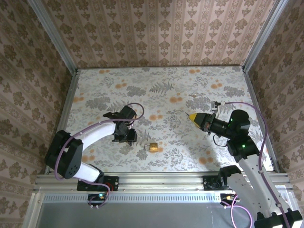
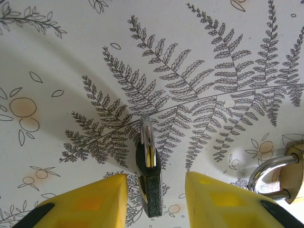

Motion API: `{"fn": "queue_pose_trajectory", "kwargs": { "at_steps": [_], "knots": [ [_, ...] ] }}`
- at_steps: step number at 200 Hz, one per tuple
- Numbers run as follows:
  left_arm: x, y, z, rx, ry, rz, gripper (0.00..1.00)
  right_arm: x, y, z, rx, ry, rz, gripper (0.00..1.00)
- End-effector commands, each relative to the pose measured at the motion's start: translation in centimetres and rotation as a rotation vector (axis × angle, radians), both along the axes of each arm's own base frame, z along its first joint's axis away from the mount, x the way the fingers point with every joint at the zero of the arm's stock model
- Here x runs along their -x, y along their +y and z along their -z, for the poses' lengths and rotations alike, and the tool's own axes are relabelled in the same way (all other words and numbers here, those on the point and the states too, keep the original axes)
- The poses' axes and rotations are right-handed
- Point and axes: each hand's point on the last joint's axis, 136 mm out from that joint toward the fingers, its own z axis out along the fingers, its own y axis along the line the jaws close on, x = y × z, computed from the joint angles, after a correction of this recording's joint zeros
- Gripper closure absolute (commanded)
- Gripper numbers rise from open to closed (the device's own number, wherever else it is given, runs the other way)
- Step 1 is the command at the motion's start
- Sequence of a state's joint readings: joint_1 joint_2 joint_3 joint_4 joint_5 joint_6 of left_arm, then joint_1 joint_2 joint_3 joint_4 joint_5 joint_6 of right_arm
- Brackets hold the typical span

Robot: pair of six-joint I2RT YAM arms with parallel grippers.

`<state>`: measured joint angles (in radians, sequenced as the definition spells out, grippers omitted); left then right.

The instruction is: Unlock with the key

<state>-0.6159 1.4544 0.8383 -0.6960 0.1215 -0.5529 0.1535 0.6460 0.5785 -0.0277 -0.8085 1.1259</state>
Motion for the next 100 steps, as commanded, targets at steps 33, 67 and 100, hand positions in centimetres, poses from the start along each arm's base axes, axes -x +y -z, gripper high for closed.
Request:
{"fn": "queue_pose_trajectory", "kwargs": {
  "at_steps": [33, 67, 100],
  "knots": [
    [0.4, 0.8, 1.7, -0.087, 0.041, 0.014, 0.65, 0.3, -0.1, 0.1, -0.007, -0.017, 0.009, 1.0],
    [-0.4, 0.9, 2.5, -0.119, 0.034, 0.014, 0.7, 0.4, -0.1, 0.0, -0.012, -0.022, 0.009, 1.0],
    [-1.3, 0.5, 2.8, -0.126, 0.029, 0.027, 0.71, 0.5, -0.2, 0.0, -0.016, -0.025, 0.014, 1.0]
  ]
}}
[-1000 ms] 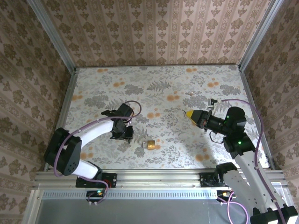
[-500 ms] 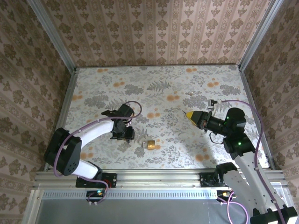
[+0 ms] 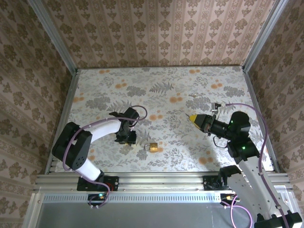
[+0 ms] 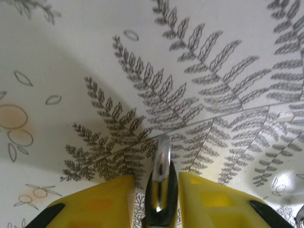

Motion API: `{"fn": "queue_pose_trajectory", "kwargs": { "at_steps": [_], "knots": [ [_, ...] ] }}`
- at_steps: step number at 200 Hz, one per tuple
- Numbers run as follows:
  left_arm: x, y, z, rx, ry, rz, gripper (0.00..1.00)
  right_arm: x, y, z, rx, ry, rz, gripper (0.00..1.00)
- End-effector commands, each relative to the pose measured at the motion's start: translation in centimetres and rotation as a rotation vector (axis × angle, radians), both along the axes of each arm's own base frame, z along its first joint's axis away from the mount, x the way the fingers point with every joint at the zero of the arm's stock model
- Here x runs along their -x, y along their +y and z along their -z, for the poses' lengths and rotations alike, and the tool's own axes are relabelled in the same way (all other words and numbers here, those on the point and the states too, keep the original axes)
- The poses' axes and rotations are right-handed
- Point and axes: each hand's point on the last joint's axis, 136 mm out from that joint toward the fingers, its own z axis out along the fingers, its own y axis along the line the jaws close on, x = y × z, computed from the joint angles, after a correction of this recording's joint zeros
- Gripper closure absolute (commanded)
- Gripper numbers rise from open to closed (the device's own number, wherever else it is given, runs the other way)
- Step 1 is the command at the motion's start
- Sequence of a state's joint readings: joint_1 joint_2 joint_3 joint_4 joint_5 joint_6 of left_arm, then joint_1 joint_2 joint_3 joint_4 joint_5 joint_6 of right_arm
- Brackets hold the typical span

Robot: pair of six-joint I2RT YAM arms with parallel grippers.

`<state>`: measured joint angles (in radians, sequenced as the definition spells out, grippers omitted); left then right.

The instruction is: Unlock with the key

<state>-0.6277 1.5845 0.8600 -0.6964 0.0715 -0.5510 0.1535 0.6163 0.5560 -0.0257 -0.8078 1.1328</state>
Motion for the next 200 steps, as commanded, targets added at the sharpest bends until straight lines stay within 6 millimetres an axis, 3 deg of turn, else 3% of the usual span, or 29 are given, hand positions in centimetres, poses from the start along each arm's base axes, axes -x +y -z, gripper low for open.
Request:
{"fn": "queue_pose_trajectory", "kwargs": {
  "at_steps": [1, 82, 124, 137, 150, 167, 182, 200],
  "knots": [
    [-1.3, -0.2, 0.1, -0.021, -0.03, 0.022, 0.71, 0.1, -0.1, -0.3, -0.011, -0.023, 0.012, 1.0],
    [-2.1, -0.5, 0.2, -0.001, -0.033, 0.021, 0.75, 0.3, -0.2, 0.2, -0.015, -0.017, 0.02, 1.0],
    [-2.6, -1.5, 0.3, 0.044, -0.031, 0.024, 1.0, 0.2, -0.1, 0.2, -0.017, -0.025, 0.016, 1.0],
    [-3.0, -2.1, -0.6, 0.083, -0.062, 0.008, 1.0, 0.4, 0.2, -0.4, -0.021, -0.05, 0.0, 1.0],
    [-3.9, -3.4, -3.3, 0.178, -0.136, -0.019, 1.0, 0.7, 0.8, -1.2, -0.025, -0.081, -0.022, 1.0],
    [-6.6, -6.6, -9.8, 0.43, -0.311, -0.083, 1.0, 0.9, 2.3, -3.4, -0.035, -0.154, -0.043, 1.0],
    [-9.7, -9.7, -19.2, 0.802, -0.558, -0.162, 1.0, 0.9, 4.7, -6.6, -0.067, -0.262, -0.075, 1.0],
    [-12.4, -10.3, -30.9, 1.252, -0.852, -0.246, 1.0, 0.9, 7.8, -11.7, -0.151, -0.413, -0.137, 1.0]
  ]
}}
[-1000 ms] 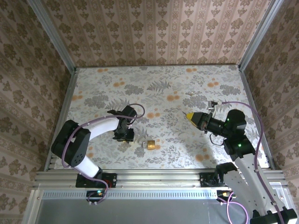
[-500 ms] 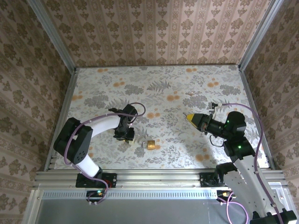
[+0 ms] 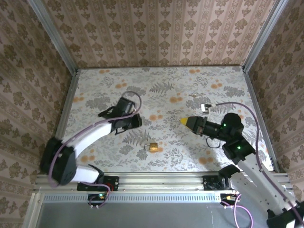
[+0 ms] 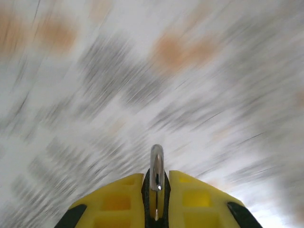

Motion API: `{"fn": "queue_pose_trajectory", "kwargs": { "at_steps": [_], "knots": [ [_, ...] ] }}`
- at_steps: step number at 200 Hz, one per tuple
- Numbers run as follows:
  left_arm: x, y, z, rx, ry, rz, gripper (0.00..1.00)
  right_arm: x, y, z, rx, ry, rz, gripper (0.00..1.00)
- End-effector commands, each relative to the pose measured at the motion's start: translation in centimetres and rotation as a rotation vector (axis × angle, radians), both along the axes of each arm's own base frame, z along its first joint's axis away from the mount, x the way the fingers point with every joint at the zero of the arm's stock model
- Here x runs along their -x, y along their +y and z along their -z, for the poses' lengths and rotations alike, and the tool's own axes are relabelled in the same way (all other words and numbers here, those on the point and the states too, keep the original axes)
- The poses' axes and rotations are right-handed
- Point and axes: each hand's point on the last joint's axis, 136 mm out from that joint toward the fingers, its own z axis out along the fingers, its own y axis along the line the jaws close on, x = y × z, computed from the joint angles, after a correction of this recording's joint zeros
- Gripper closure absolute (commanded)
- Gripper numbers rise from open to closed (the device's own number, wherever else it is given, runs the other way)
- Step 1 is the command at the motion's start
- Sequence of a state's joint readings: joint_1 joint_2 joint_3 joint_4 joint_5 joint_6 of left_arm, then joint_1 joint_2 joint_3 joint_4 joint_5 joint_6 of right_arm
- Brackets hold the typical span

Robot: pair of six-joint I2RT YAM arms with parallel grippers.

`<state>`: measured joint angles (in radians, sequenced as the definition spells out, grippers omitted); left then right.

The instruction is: Unlock with the key

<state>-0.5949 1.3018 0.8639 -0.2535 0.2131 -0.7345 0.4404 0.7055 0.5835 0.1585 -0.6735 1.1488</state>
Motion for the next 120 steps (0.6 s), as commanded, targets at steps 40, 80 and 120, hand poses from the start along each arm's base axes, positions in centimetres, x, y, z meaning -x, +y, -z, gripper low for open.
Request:
{"fn": "queue_pose_trajectory", "kwargs": {
  "at_steps": [40, 80, 120],
  "knots": [
    [-4.9, -5.4, -29.8, 1.025, -0.628, 0.019, 1.0, -3.5, 5.1, -14.0, -0.235, -0.373, 0.025, 1.0],
    [-4.6, -5.3, -30.5, 1.138, -0.639, 0.001, 1.0, -5.0, 6.5, -13.6, -0.22, -0.373, 0.059, 1.0],
    [-3.7, -4.9, -29.8, 1.152, -0.621, -0.008, 1.0, -6.5, 6.5, -11.4, -0.148, -0.338, 0.103, 1.0]
  ]
}}
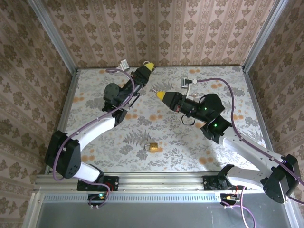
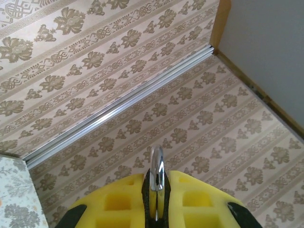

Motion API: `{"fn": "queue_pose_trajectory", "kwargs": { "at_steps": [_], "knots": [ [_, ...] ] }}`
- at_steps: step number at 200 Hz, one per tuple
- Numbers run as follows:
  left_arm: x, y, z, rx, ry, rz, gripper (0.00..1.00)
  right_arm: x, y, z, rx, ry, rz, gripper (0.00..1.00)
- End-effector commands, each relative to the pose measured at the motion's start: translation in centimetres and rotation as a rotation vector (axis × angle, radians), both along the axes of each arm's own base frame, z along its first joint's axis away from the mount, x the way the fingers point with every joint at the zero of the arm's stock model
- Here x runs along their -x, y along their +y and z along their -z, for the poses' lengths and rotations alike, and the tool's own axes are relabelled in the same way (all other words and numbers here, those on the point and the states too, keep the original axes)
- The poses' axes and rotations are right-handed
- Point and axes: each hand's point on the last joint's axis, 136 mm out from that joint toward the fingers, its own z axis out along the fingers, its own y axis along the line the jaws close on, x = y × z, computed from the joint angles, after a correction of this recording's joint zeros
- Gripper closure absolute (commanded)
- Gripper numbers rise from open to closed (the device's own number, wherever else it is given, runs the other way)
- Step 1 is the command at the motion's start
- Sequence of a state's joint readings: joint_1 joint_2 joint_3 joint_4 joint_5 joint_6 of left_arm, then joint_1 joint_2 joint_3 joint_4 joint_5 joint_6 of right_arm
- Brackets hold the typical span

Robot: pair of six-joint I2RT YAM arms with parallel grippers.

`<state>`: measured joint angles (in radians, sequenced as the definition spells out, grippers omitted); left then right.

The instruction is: Unlock with the key

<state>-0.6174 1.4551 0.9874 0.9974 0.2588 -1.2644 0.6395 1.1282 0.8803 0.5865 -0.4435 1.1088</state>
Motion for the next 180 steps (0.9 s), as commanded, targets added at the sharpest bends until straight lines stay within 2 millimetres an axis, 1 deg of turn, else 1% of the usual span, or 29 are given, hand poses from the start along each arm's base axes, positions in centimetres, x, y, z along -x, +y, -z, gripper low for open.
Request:
{"fn": "queue_pose_trajectory", "kwargs": {
  "at_steps": [1, 26, 46, 90, 115, 138, 180],
  "knots": [
    [2.0, 1.1, -2.4, 0.093, -0.058, 0.011, 1.0, -0.9, -0.6, -1.0, 0.002, -0.049, 0.073, 1.0],
    [2.7, 0.9, -1.2, 0.111, -0.025, 0.028, 1.0, -2.2, -1.1, 0.0, 0.025, -0.035, 0.105, 1.0],
    [3.2, 1.0, -0.5, 0.138, -0.003, 0.038, 1.0, -3.1, -1.2, 1.2, 0.061, -0.01, 0.119, 1.0],
    [4.6, 1.6, 0.1, 0.147, 0.022, 0.027, 1.0, -4.5, -2.3, 3.0, 0.113, 0.026, 0.176, 1.0],
    [5.4, 1.8, 0.9, 0.14, 0.035, 0.014, 1.0, -5.2, -2.3, 4.1, 0.128, 0.052, 0.18, 1.0],
    [5.9, 1.6, 1.4, 0.143, 0.041, 0.019, 1.0, -5.4, -1.9, 4.3, 0.107, 0.059, 0.161, 1.0],
    [6.4, 0.9, 1.9, 0.124, 0.044, 0.029, 1.0, -5.4, -1.4, 3.7, 0.078, 0.056, 0.131, 1.0]
  ]
}}
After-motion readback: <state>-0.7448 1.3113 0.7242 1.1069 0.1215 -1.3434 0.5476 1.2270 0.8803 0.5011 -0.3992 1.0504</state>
